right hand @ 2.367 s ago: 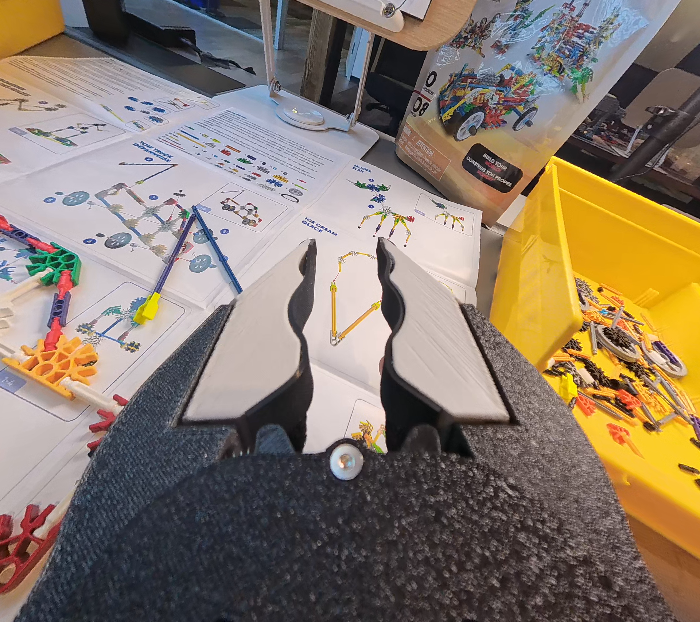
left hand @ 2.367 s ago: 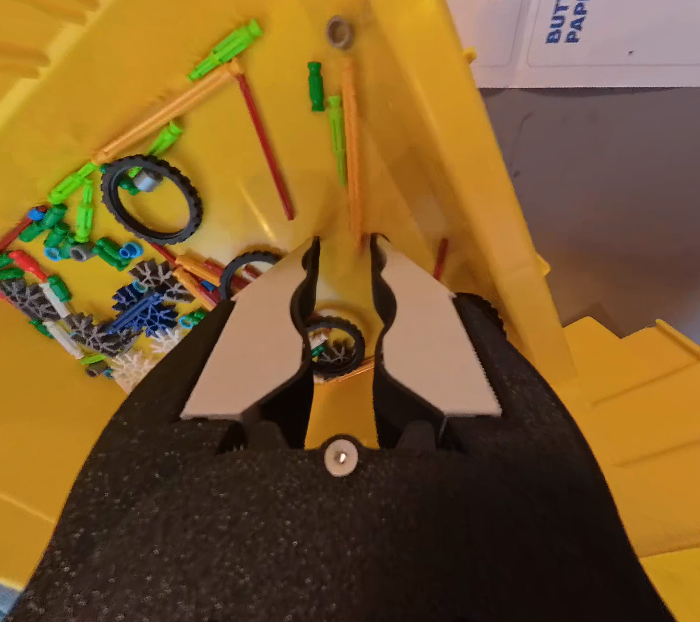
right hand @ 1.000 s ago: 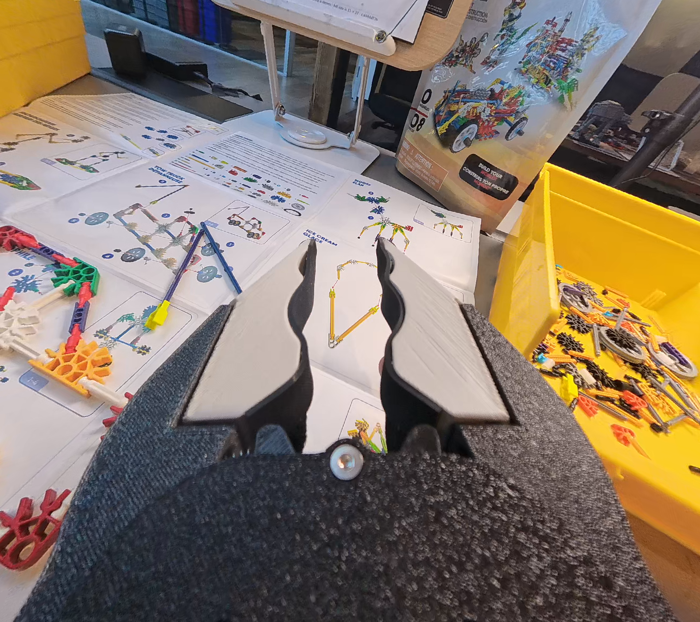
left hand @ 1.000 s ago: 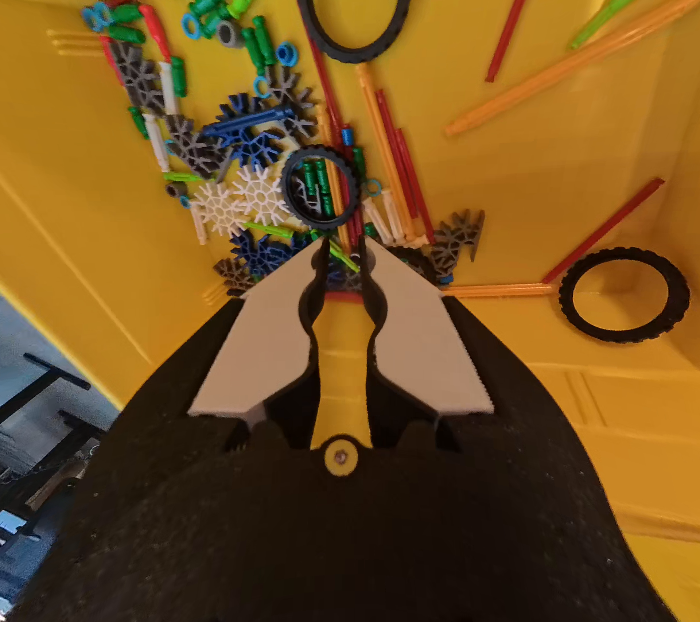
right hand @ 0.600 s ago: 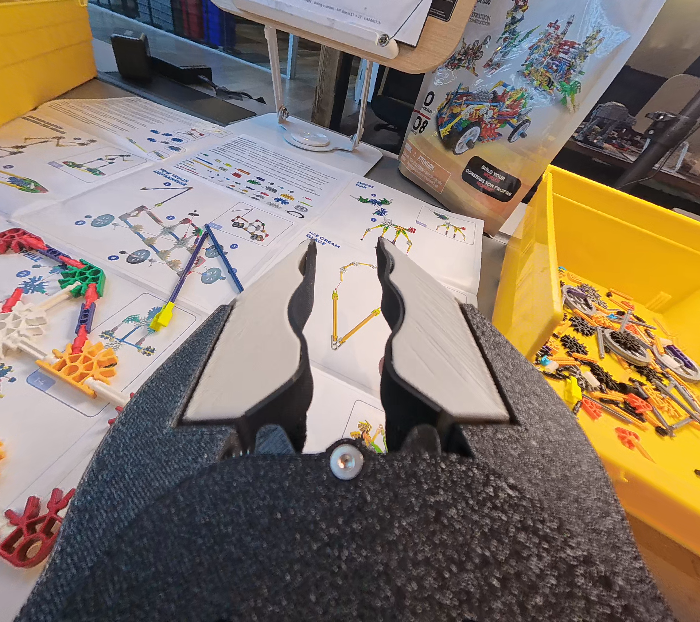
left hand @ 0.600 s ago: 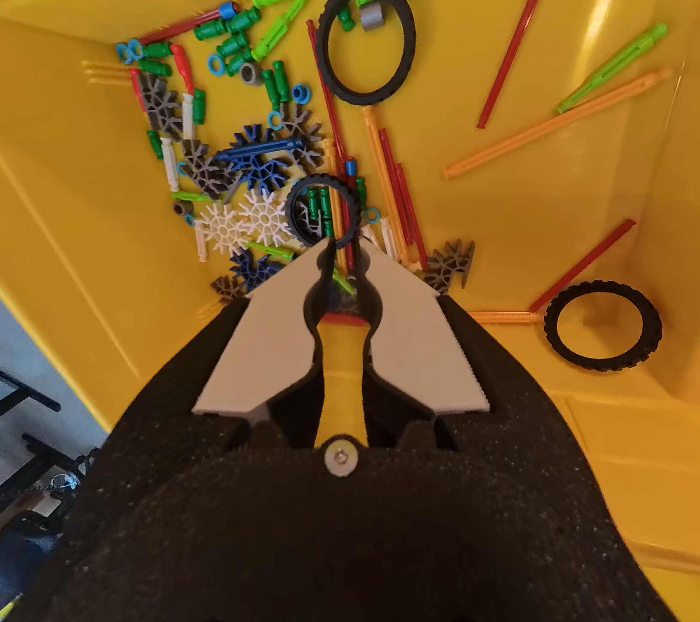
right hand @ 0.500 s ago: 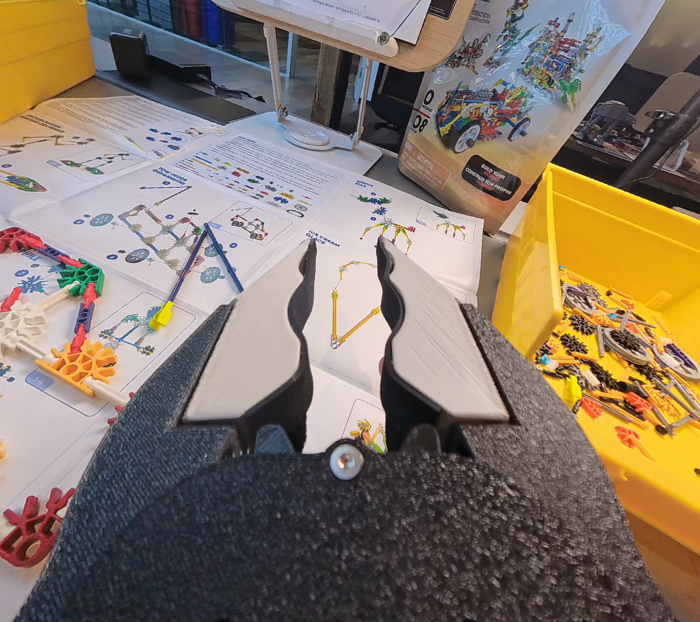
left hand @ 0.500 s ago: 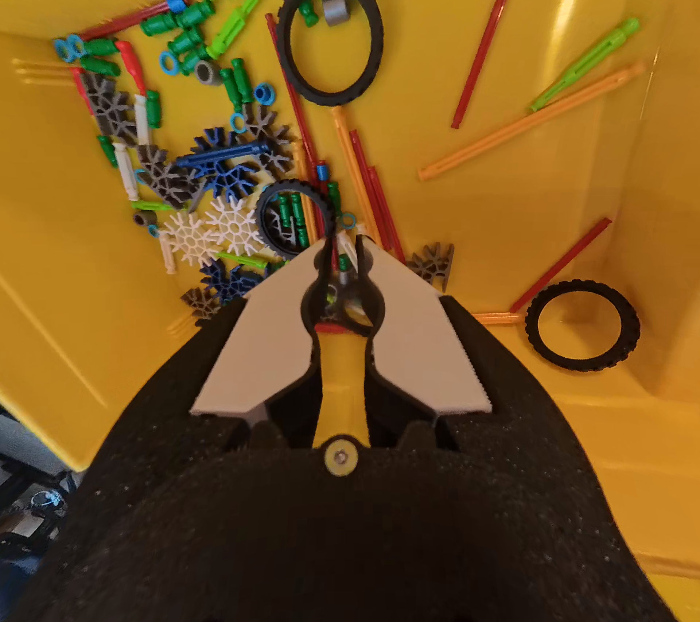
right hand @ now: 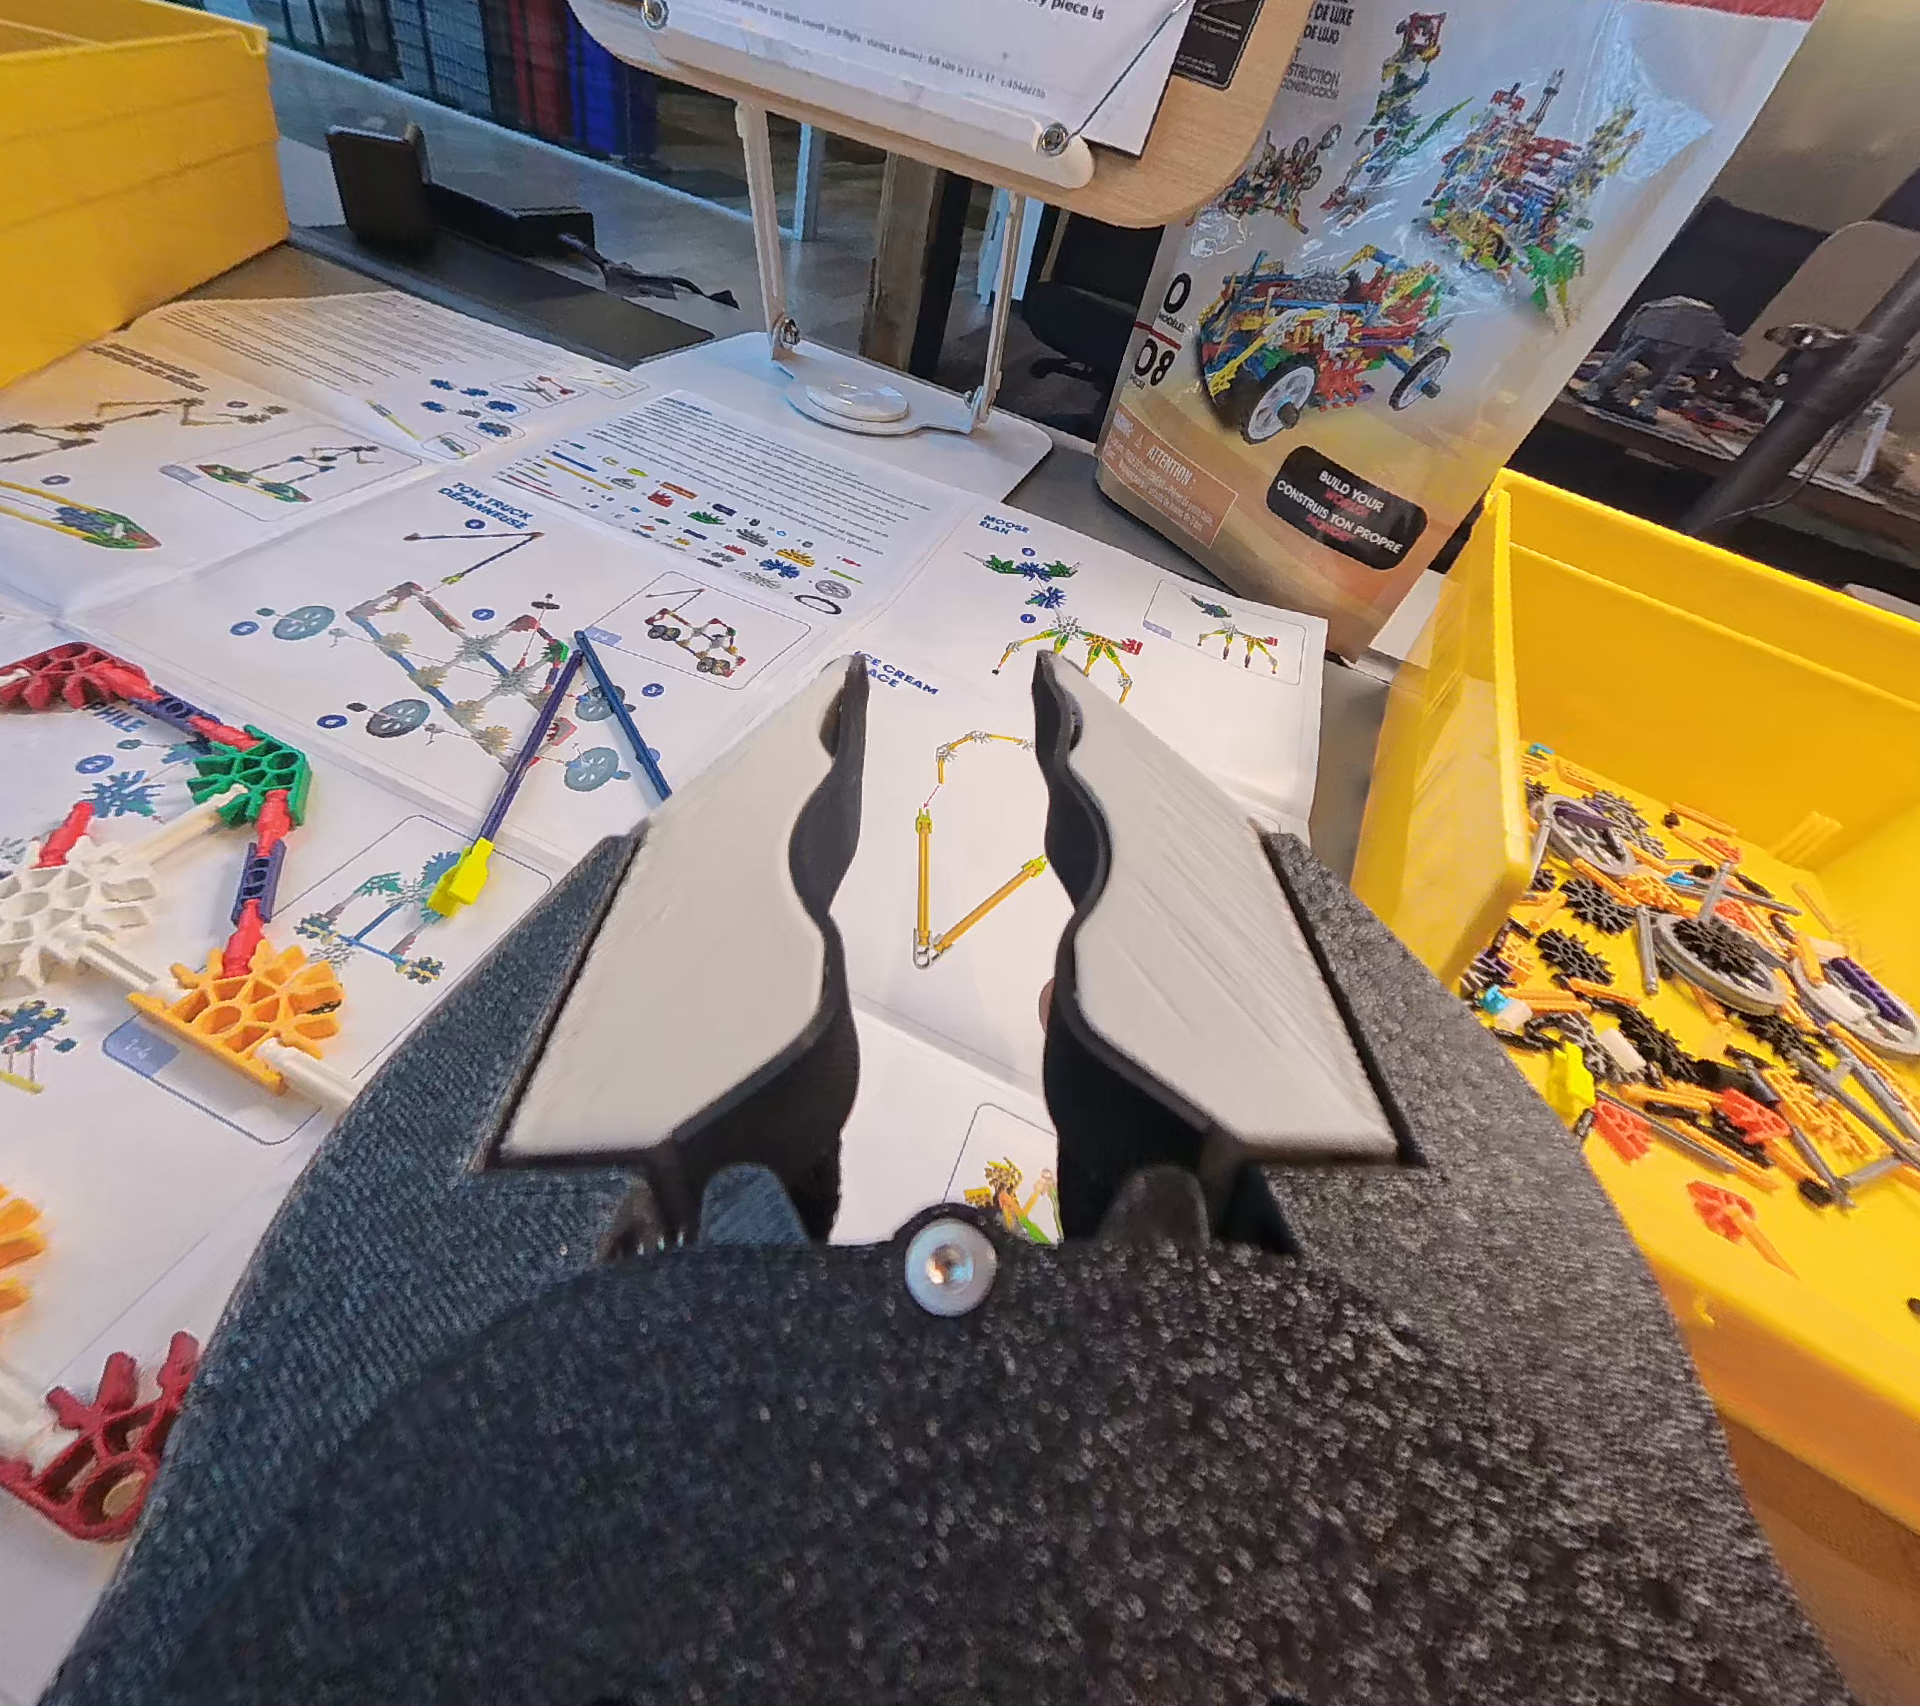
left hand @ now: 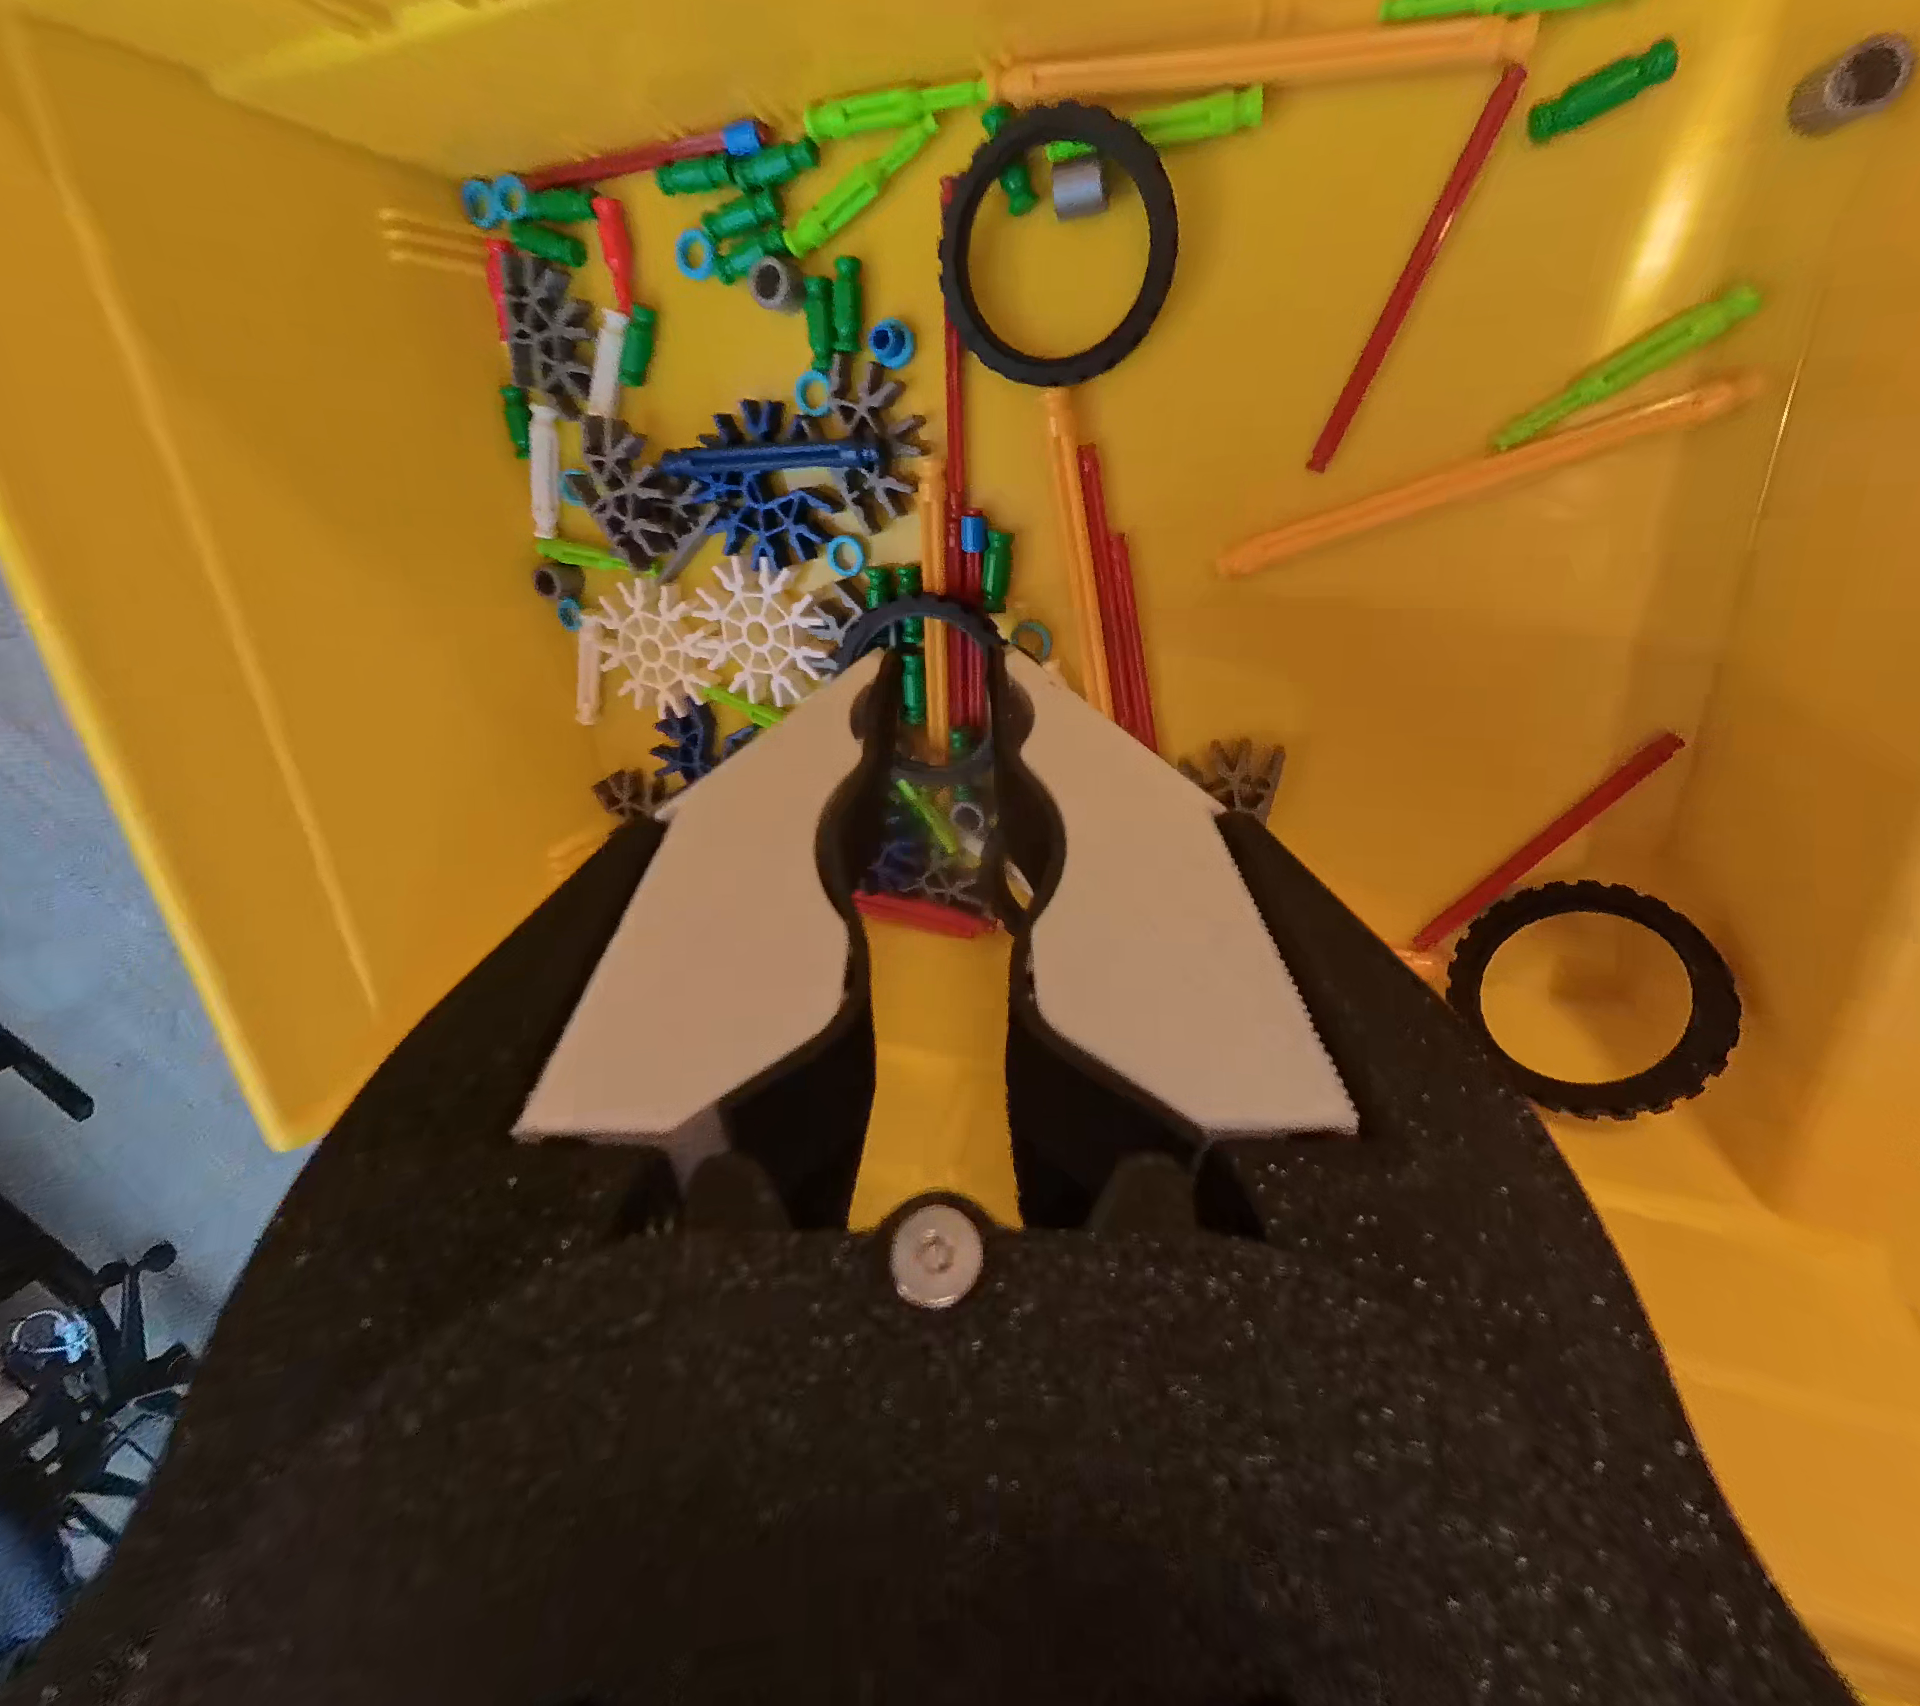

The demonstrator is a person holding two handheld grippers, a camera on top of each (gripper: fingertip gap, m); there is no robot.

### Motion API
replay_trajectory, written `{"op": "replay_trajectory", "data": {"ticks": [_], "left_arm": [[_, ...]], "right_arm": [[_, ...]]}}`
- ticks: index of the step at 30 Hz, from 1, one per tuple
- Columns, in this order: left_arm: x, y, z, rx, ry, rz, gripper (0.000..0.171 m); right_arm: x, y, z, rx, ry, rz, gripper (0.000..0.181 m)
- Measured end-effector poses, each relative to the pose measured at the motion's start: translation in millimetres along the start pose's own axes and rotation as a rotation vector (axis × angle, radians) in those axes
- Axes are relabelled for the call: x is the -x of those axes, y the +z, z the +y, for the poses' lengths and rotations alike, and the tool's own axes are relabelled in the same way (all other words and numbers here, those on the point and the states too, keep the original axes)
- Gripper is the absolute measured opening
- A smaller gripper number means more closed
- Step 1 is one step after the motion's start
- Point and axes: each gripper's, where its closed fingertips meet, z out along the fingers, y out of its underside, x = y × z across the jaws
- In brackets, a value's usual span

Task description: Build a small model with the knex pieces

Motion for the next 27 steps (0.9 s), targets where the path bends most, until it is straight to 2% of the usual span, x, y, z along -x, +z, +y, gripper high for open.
{"op": "replay_trajectory", "data": {"ticks": [4, 7, 11, 15, 19, 21, 24, 27], "left_arm": [[9.9, -36.5, -26.6, -0.194, -0.107, -0.146, 0.016], [1.1, -73.1, -53.1, -0.413, -0.238, -0.220, 0.016], [-39.4, -115.7, -79.9, -0.652, -0.356, -0.264, 0.019], [-86.1, -141.4, -98.8, -0.822, -0.441, -0.268, 0.026], [-123.3, -149.8, -114.2, -0.926, -0.492, -0.291, 0.031], [-138.9, -149.8, -125.2, -0.990, -0.550, -0.238, 0.035], [-153.5, -137.5, -138.9, -1.050, -0.632, -0.193, 0.042], [-160.7, -124.9, -151.9, -1.084, -0.667, -0.215, 0.041]], "right_arm": [[0.1, -2.9, -5.7, -0.025, 0.017, -0.012, 0.031], [1.5, -6.0, -12.3, -0.051, 0.025, -0.025, 0.031], [1.6, -12.1, -22.7, -0.093, 0.047, -0.040, 0.031], [1.1, -18.1, -34.9, -0.145, 0.091, -0.062, 0.031], [3.2, -24.2, -45.5, -0.187, 0.125, -0.088, 0.031], [5.4, -26.8, -48.9, -0.197, 0.138, -0.103, 0.031], [7.7, -31.0, -53.9, -0.211, 0.162, -0.121, 0.031], [6.5, -34.7, -55.0, -0.209, 0.187, -0.123, 0.031]]}}
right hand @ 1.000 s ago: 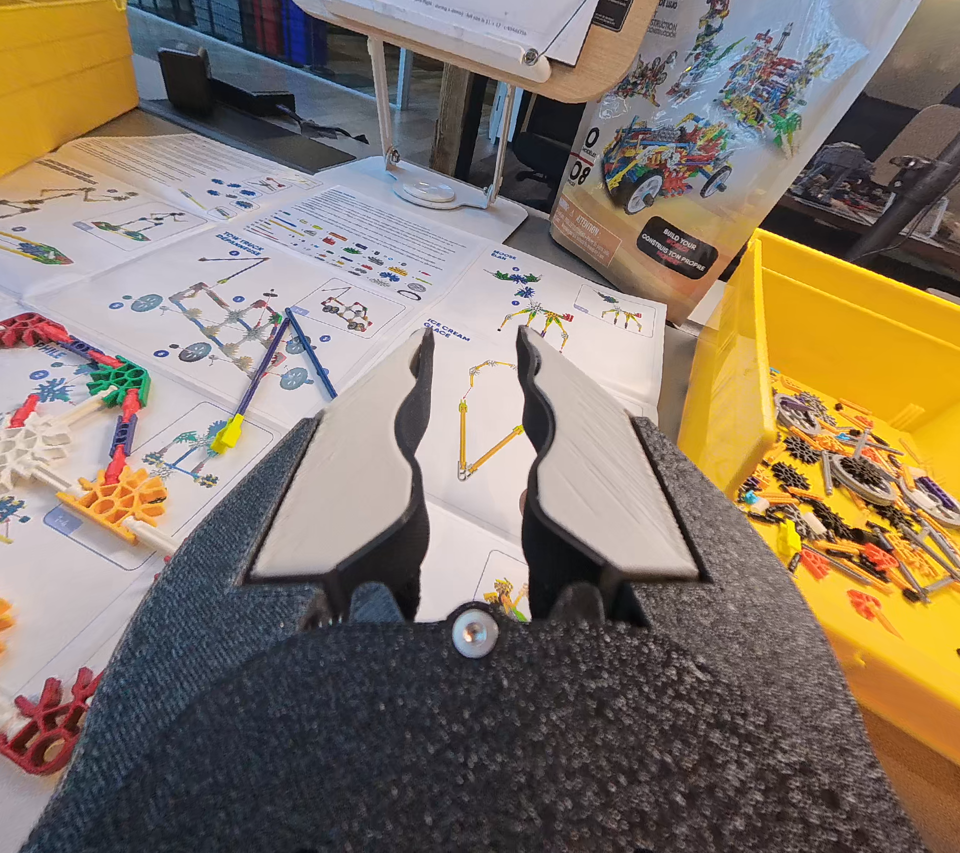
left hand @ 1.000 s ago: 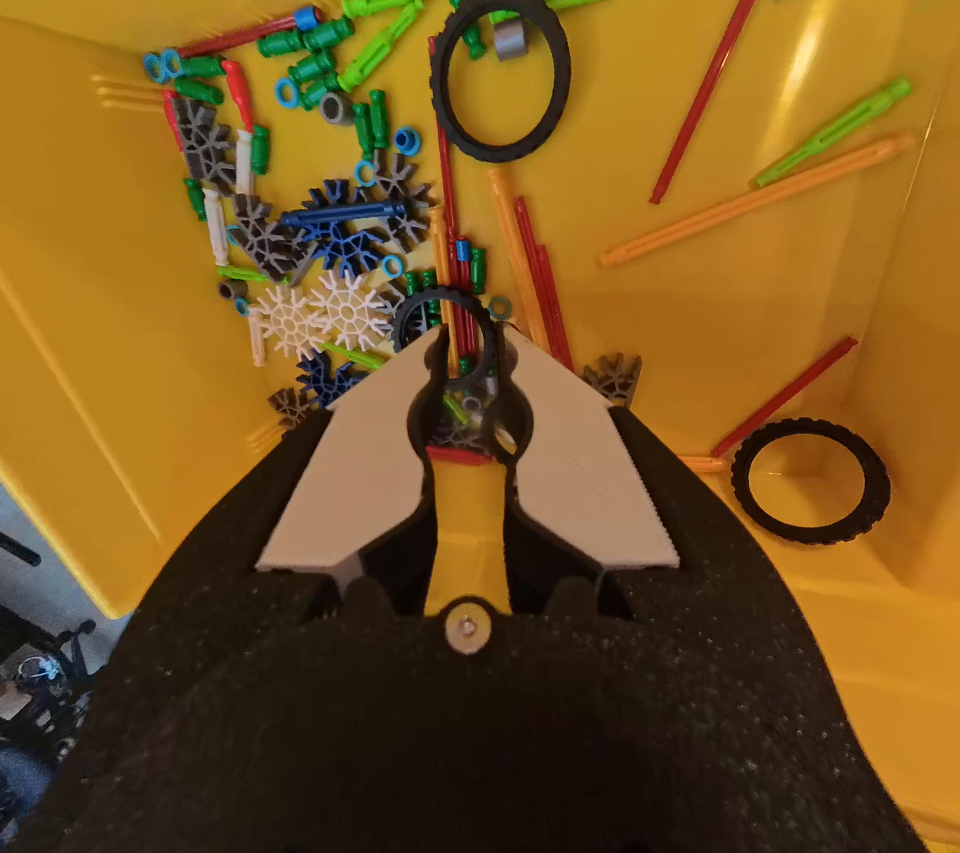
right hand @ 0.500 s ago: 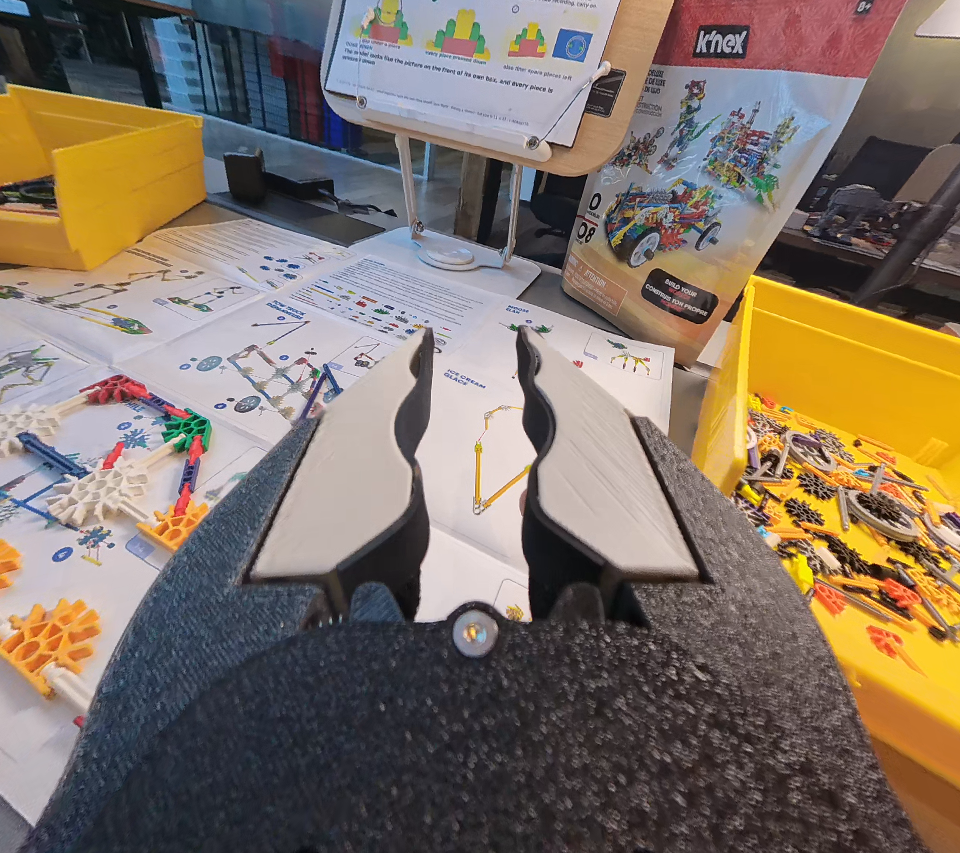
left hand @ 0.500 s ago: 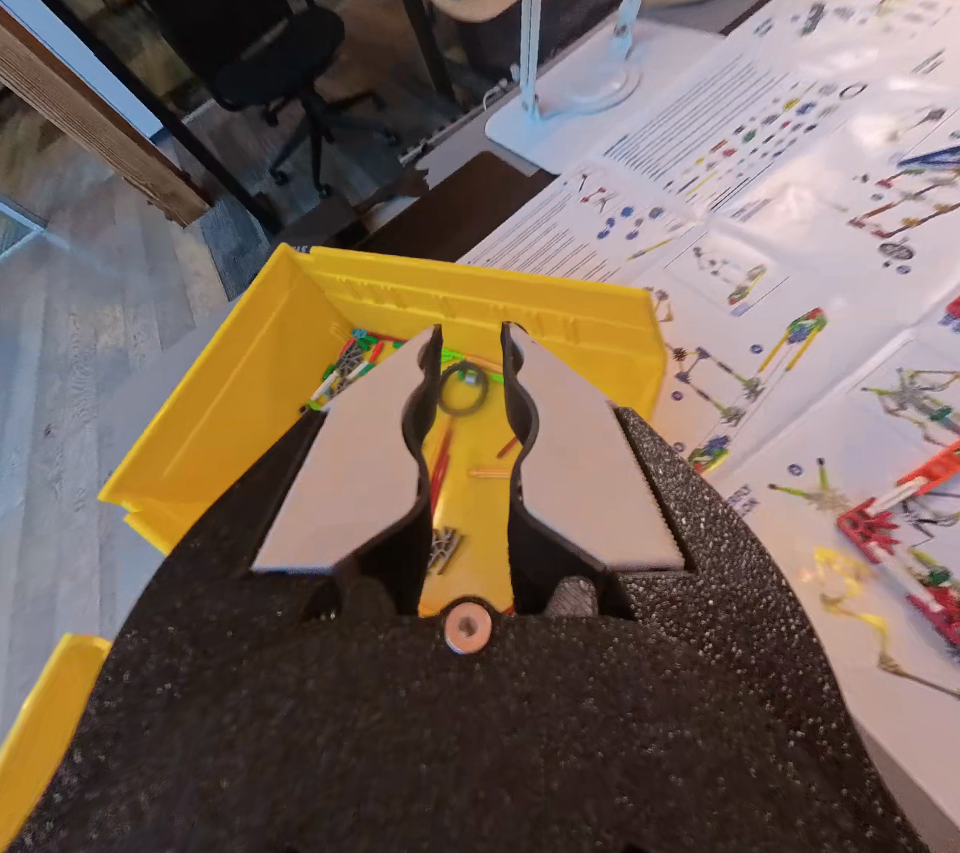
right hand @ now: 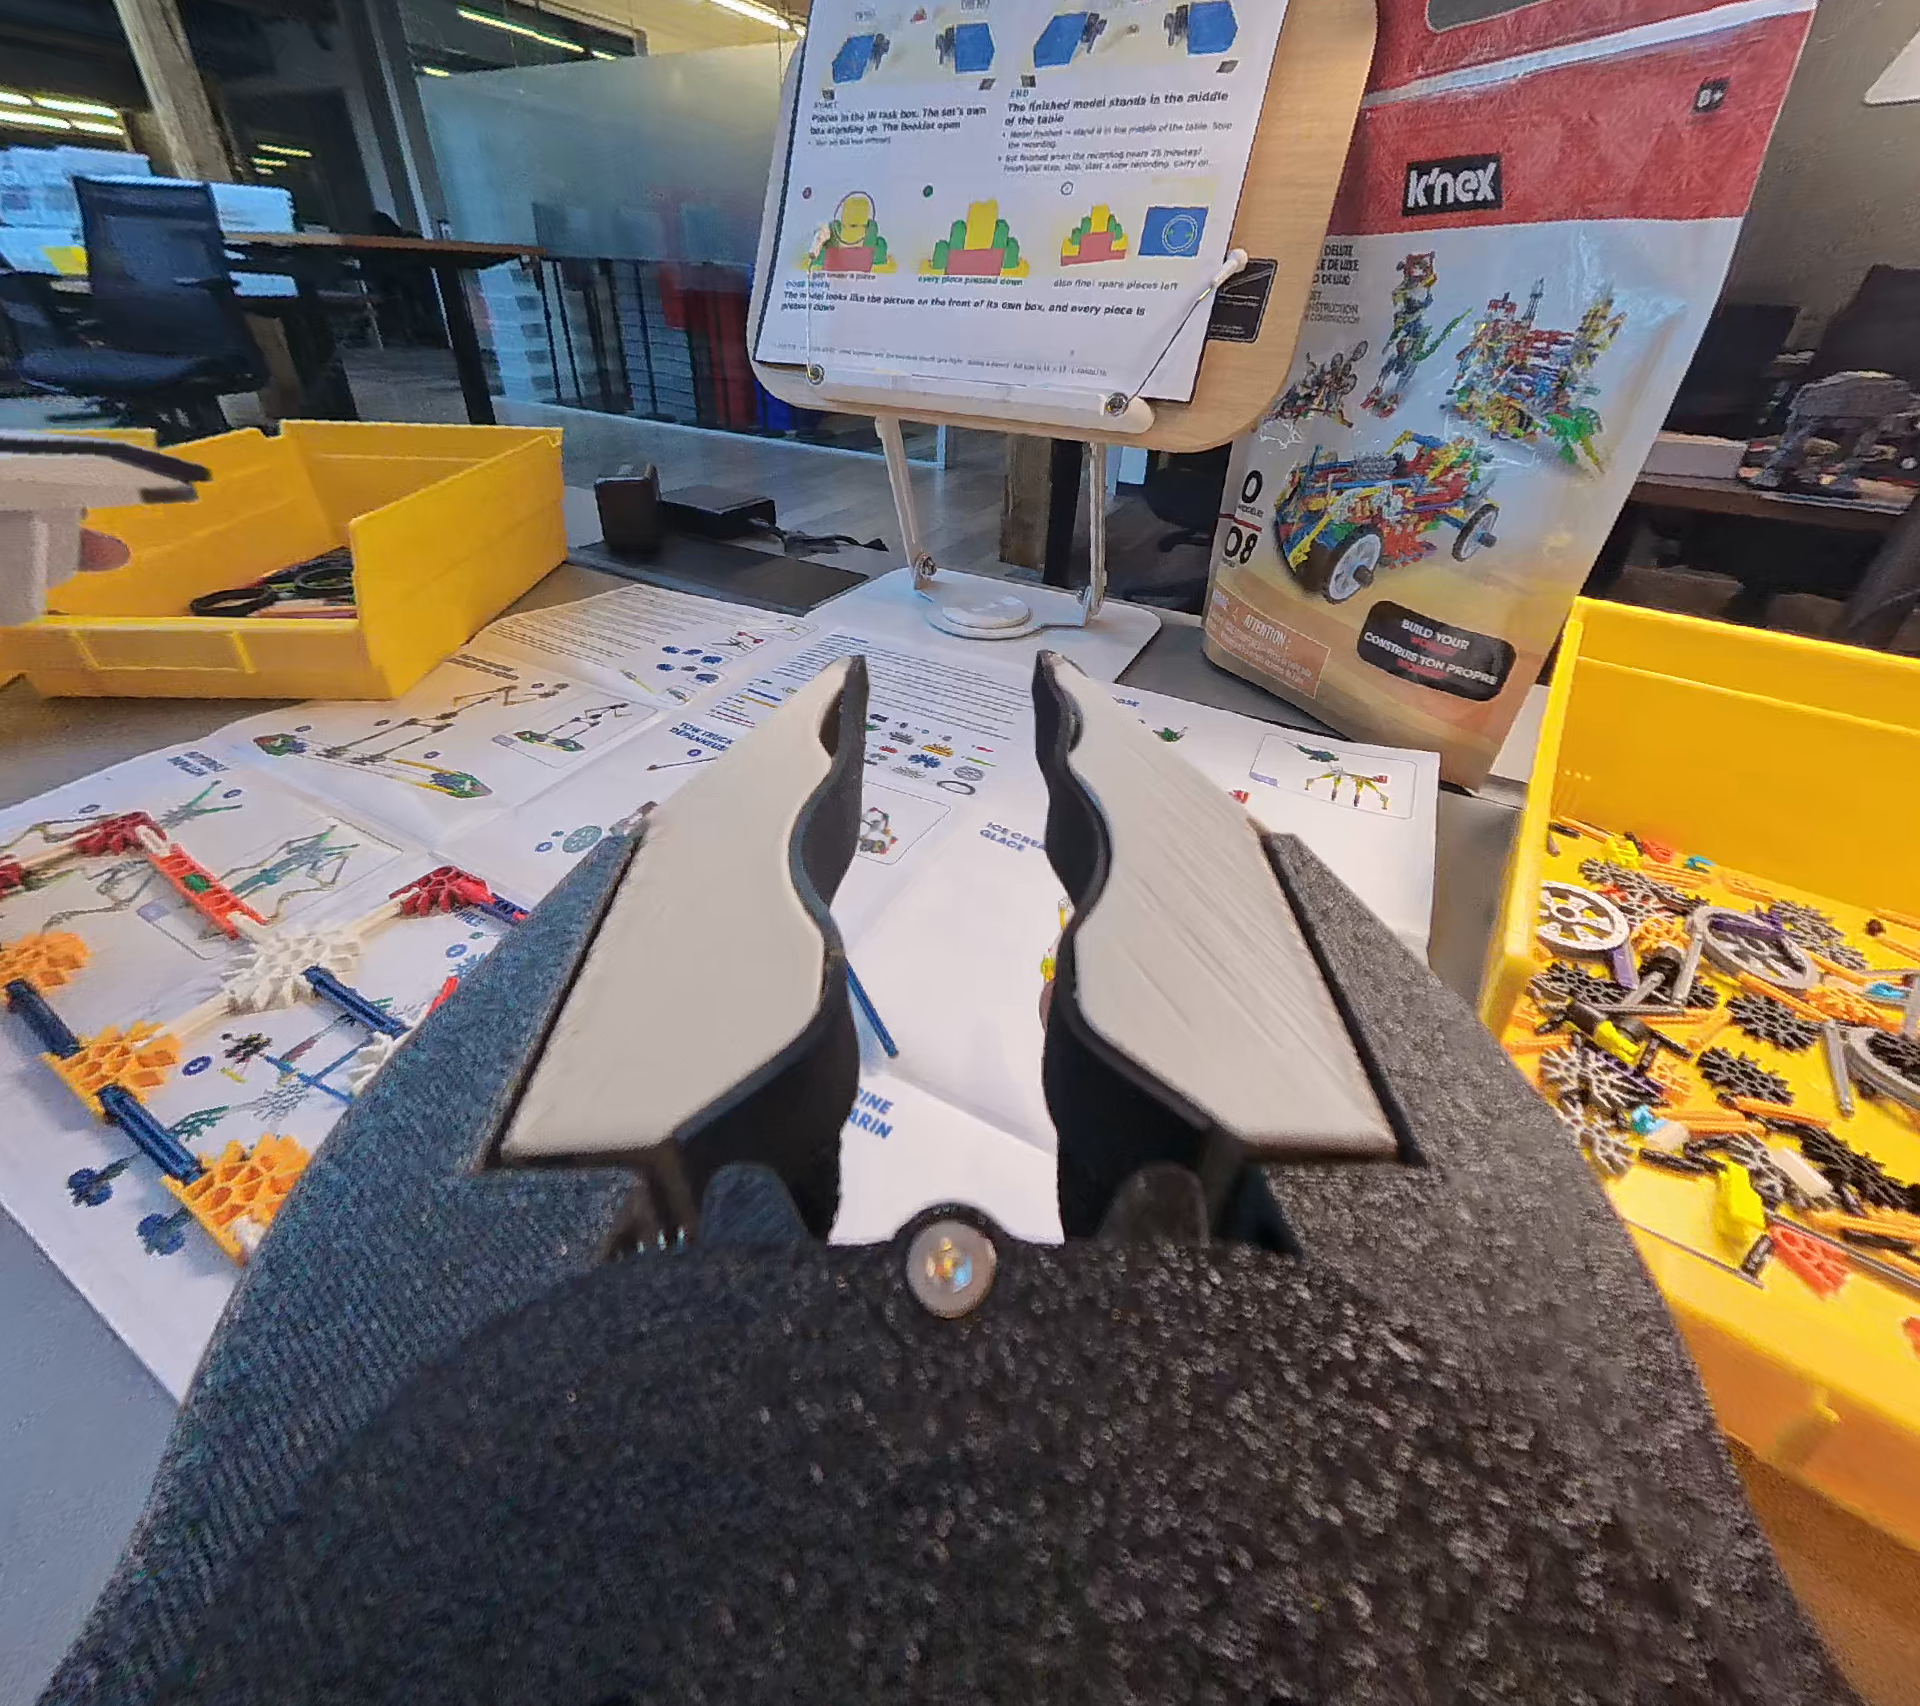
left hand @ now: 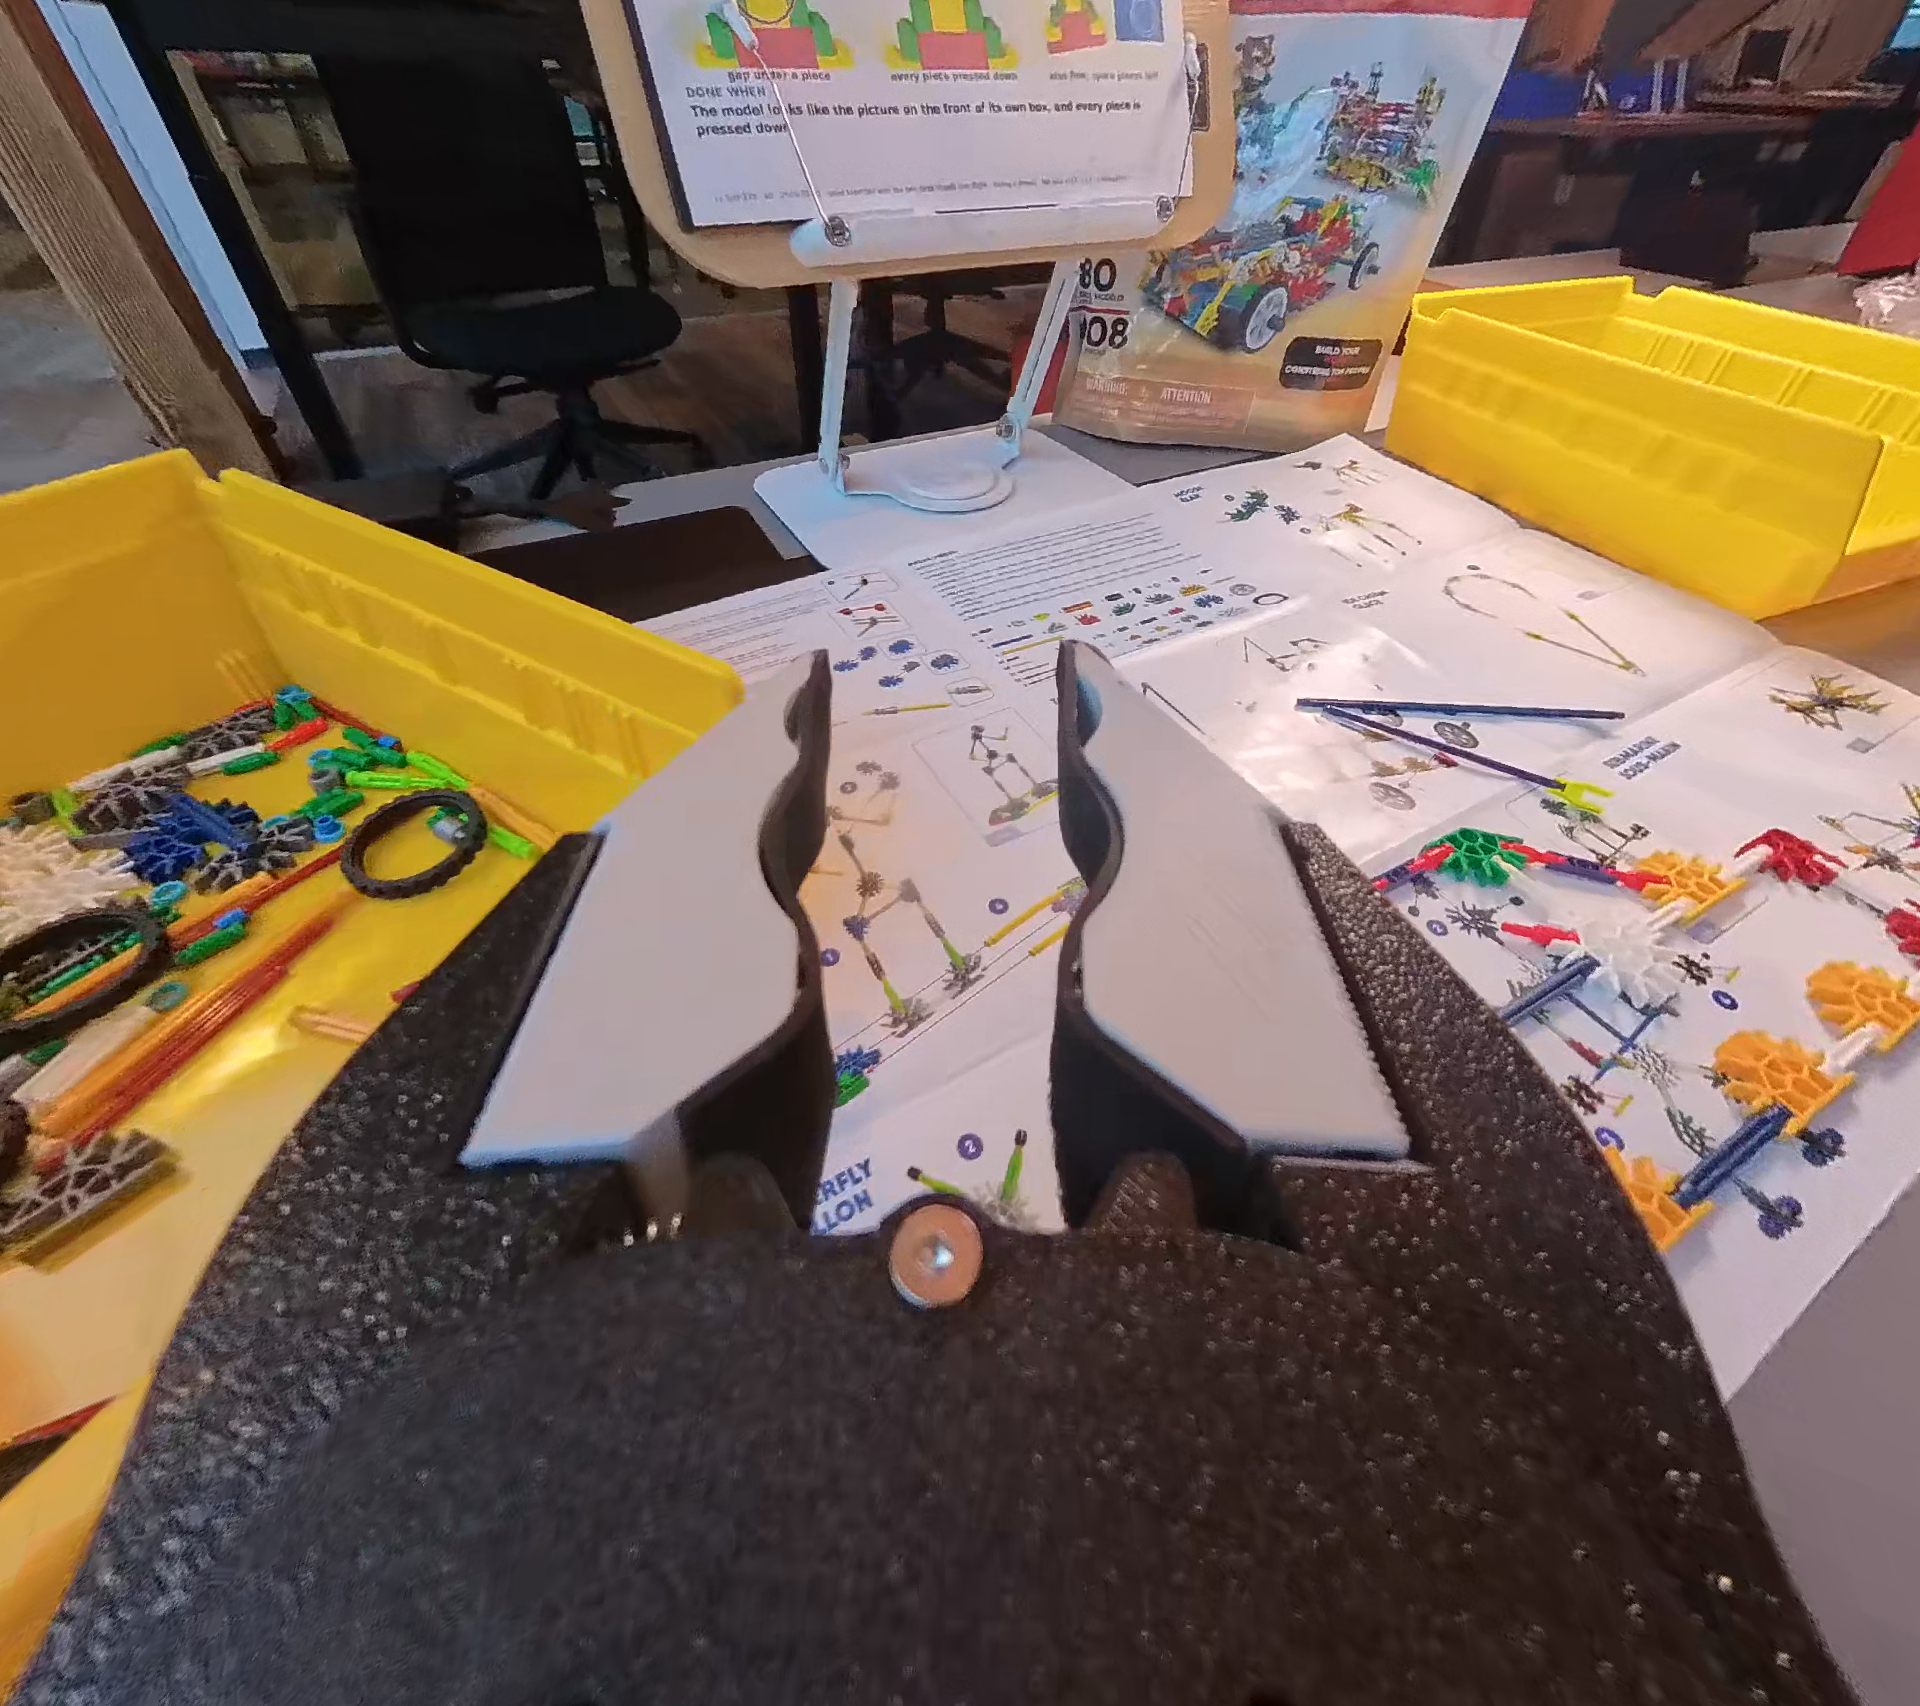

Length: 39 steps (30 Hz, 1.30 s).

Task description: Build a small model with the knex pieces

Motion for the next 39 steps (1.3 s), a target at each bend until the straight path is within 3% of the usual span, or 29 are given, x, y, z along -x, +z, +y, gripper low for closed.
{"op": "replay_trajectory", "data": {"ticks": [4, 7, 9, 13, 17, 20, 25, 39], "left_arm": [[1.5, 12.9, 6.3, -0.029, 0.039, -0.061, 0.032], [3.8, 19.1, 12.8, -0.013, 0.065, -0.072, 0.031], [4.7, 20.2, 16.0, -0.003, 0.083, -0.075, 0.031], [9.9, 17.9, 18.8, -0.021, 0.084, -0.099, 0.030], [14.7, 12.6, 18.8, -0.046, 0.086, -0.120, 0.030], [19.2, 6.3, 18.1, -0.063, 0.092, -0.135, 0.029], [24.0, 5.8, 22.4, -0.063, 0.051, -0.127, 0.028], [25.1, 7.6, 24.1, -0.055, 0.015, -0.099, 0.028]], "right_arm": [[-33.5, -12.9, -13.0, 0.015, -0.050, 0.098, 0.031], [-104.1, -17.9, -37.6, 0.090, -0.179, 0.210, 0.022], [-156.2, -3.4, -39.9, 0.197, -0.195, 0.219, 0.022], [-245.3, 57.8, 20.1, 0.508, -0.157, 0.155, 0.022], [-299.6, 105.4, 98.4, 0.748, -0.096, 0.152, 0.022], [-312.6, 126.6, 131.5, 0.802, 0.031, 0.146, 0.017], [-319.9, 134.9, 160.5, 0.905, 0.062, 0.147, 0.013], [-332.7, 124.9, 161.9, 1.018, 0.030, 0.133, 0.010]]}}
